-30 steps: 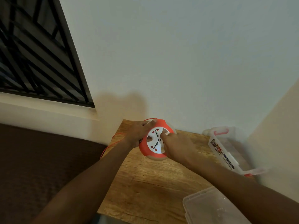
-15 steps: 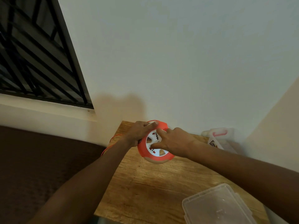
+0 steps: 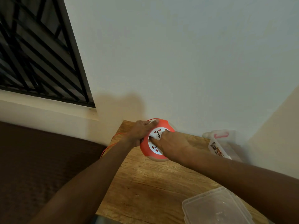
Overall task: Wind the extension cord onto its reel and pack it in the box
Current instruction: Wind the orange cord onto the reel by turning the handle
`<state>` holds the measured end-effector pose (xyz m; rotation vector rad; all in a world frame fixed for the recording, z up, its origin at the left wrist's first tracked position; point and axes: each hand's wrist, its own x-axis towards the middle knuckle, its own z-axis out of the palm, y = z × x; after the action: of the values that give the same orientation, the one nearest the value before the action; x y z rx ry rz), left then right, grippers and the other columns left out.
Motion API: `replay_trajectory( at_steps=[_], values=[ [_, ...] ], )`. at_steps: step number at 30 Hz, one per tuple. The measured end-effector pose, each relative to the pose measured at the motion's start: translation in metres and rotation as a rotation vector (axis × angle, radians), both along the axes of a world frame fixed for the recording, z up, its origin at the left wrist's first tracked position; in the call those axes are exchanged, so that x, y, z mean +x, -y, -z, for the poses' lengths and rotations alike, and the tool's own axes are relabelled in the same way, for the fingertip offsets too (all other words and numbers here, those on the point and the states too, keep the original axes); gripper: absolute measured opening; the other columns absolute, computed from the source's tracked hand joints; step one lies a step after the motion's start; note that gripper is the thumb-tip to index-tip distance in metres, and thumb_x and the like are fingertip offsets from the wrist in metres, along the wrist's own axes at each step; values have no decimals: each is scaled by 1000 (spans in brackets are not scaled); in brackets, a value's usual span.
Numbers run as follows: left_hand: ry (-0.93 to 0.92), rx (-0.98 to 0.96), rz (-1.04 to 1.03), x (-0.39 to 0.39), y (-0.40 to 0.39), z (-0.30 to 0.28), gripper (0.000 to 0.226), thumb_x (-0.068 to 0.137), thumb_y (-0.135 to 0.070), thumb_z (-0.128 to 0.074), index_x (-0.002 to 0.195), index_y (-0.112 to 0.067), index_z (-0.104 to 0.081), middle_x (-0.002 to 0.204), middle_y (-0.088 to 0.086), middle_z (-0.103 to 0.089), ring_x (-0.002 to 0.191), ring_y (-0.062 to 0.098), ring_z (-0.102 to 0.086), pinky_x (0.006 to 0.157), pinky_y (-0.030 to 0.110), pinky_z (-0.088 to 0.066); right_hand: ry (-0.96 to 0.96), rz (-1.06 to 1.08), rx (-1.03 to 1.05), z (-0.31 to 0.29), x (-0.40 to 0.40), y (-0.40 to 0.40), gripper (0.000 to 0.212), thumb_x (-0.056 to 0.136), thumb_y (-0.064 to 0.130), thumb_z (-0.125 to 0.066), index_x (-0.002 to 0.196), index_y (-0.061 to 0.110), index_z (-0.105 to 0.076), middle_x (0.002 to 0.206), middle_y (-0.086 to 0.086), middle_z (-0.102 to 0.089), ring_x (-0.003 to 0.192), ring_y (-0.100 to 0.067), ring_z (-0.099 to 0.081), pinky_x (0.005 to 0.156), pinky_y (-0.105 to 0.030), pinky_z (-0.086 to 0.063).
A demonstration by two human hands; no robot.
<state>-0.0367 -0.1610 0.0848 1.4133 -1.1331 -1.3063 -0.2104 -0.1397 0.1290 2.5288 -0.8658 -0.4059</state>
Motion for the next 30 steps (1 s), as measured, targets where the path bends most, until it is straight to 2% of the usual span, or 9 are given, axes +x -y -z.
replay_trajectory(
  at_steps=[5,8,11,14,16,19,23,26,30],
  values=[
    [14,-16,-36,-3,1,-5,38,96,-49,-67,109,-14,-77,102,10,-82,87,29,-80,73,42,-67,163,-79,4,14,-4,19,81,80,37,-77,147,28,-34,121,-11,-65,98,-30,-68,71,-41,-57],
    [5,-64,-106,-9,-3,-12,45,99,-42,-67,113,0,-75,104,21,-80,86,32,-79,74,40,-66,530,192,121,17,-5,23,70,82,59,-61,143,32,-39,120,-2,-68,98,-26,-68,74,-38,-55],
    [46,-132,-200,-14,-7,-14,42,102,-40,-63,108,0,-77,87,9,-79,64,9,-76,50,17,-57,1132,670,503,17,4,17,64,86,57,-60,141,27,-47,130,-3,-62,107,-24,-64,78,-32,-53],
    [86,-155,-218,-15,-9,-7,44,104,-40,-60,105,1,-76,77,-4,-71,50,-7,-66,44,8,-49,1637,1037,1072,21,22,-2,50,89,33,-65,133,15,-50,110,-12,-70,60,-12,-63,44,-21,-44],
    [118,-157,-208,-14,-9,-5,42,103,-41,-60,104,-3,-77,78,-3,-74,52,-5,-68,45,9,-51,1697,1049,1202,27,24,-10,43,87,24,-68,123,13,-47,99,-14,-70,42,-9,-55,38,-21,-38],
    [62,-129,-235,-7,-8,-6,43,101,-42,-64,101,-2,-79,88,13,-80,60,9,-74,51,18,-58,1551,864,997,30,12,-13,51,83,24,-72,127,24,-46,107,-2,-64,65,-12,-67,43,-17,-44],
    [55,-89,-209,2,-3,-3,38,98,-48,-66,92,-12,-78,81,6,-81,69,21,-77,57,25,-62,814,257,272,31,-20,2,41,86,28,-67,126,31,-57,130,2,-58,96,-16,-65,69,-26,-55],
    [52,-69,-135,7,0,-3,40,96,-50,-67,98,-12,-78,87,7,-82,74,26,-80,61,30,-65,403,-71,195,21,-29,18,56,83,19,-74,132,36,-53,152,-6,-35,110,-27,-63,76,-38,-61],
    [67,-20,10,3,-1,-8,34,96,-52,-66,100,-20,-78,91,2,-83,80,25,-81,61,29,-63,97,-251,184,-3,-25,27,71,80,21,-80,140,38,-45,158,-13,-24,122,-35,-55,80,-43,-60]
  ],
)
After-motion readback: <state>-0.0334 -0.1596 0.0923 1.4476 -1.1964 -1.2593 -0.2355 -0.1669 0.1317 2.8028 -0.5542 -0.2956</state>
